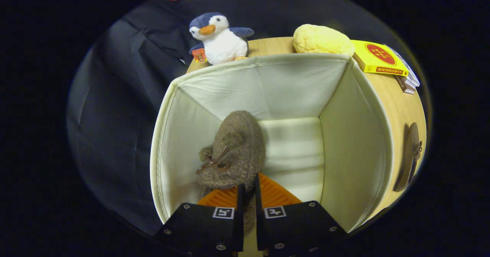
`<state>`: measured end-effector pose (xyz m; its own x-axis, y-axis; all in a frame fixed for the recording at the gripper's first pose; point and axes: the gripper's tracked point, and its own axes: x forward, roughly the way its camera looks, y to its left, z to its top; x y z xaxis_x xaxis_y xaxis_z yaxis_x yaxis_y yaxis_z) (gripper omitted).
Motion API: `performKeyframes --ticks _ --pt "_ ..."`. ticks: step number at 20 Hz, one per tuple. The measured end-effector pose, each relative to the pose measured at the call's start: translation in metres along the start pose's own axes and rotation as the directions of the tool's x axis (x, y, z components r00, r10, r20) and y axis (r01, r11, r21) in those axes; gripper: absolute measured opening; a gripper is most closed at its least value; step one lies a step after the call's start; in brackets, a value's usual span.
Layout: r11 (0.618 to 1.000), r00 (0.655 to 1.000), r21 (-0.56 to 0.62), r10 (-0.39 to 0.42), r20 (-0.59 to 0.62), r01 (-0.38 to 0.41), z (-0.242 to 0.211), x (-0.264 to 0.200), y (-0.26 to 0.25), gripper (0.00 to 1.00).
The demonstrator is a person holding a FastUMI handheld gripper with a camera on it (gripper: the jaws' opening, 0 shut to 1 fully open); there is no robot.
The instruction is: Open the storage box then place both shoes into the box .Put the left shoe in first, then the right shoe, with the right side of both shoes facing outward in a uniform manner.
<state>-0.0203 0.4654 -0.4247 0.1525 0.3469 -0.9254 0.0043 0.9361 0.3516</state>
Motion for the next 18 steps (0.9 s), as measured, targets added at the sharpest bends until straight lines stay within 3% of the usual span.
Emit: performKeyframes --ticks 3,5,7,12,18 --pt "0.991 0.991 -0.026 0.134 0.001 -0.134 -0.002 -0.030 0.017 0.41" --pt "0.973 0.973 -0.050 0.228 0.047 -0.226 0.008 -0.063 0.025 0.53" --pt "0.958 0.958 -0.111 0.275 0.083 -0.266 0.018 -0.098 0.020 0.65" --pt "0.938 0.912 -0.218 0.322 0.255 -0.270 0.048 -0.183 -0.025 0.74" --pt "0.956 0.885 -0.256 0.240 0.398 -0.145 0.064 -0.236 -0.120 0.85"
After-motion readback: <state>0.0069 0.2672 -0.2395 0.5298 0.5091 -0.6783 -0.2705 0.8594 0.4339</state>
